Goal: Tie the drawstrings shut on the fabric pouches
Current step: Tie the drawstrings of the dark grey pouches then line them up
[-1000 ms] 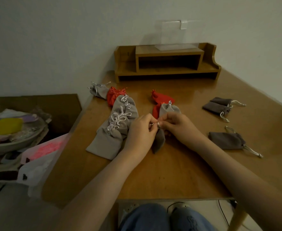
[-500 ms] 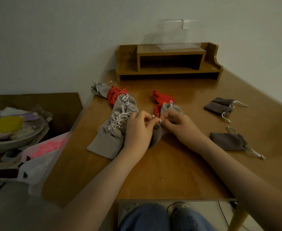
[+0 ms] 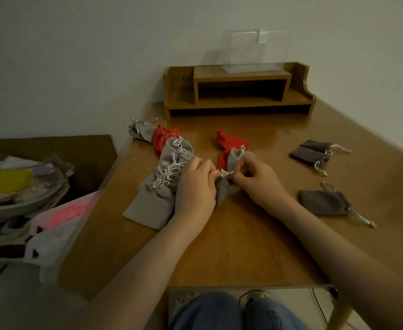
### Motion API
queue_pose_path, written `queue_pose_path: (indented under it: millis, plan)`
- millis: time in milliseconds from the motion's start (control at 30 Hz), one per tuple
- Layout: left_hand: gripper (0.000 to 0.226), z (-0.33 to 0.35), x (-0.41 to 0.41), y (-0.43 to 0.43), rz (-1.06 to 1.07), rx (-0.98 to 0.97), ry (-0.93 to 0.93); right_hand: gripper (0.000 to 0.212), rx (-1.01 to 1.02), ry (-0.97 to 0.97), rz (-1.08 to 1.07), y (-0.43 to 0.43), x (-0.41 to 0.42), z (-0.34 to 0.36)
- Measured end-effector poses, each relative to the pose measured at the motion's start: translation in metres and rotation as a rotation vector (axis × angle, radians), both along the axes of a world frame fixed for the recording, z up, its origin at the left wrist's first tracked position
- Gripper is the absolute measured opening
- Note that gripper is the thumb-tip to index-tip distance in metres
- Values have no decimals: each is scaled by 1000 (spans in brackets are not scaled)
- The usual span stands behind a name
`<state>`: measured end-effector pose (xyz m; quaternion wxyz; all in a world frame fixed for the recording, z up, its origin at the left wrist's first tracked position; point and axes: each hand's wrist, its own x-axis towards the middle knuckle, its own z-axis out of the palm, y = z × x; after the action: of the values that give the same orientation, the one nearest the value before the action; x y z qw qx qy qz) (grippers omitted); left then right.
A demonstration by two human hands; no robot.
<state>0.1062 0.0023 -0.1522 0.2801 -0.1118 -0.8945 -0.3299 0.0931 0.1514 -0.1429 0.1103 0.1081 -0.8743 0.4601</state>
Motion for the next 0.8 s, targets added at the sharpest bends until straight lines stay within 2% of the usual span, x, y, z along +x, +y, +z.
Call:
queue_pose_path:
  millis: [167,267,400,500,600,667,800]
  plan:
    - [19,-1,1,-2,31,-18,4,10,39,-8,-65,4,-3,1]
    - [13,-1,2,0,32,-31,6,12,22,-5,-83,3,-5,1]
    - [10,1,0,0,-7,8,-10,8,21,-1,-117,5,-7,0]
    - [9,5,1,0,-94,82,-95,2,46,20,-112,6,-7,-4]
    - [16,16,2,5,-141,169,-346,4,62,36,-86,6,-8,-2]
    - [30,19,2,9,-130,113,-469,11,55,18,-71,7,-7,0]
    - [50,23,0,18,-24,15,-452,26,117,-56,-26,13,-3,9]
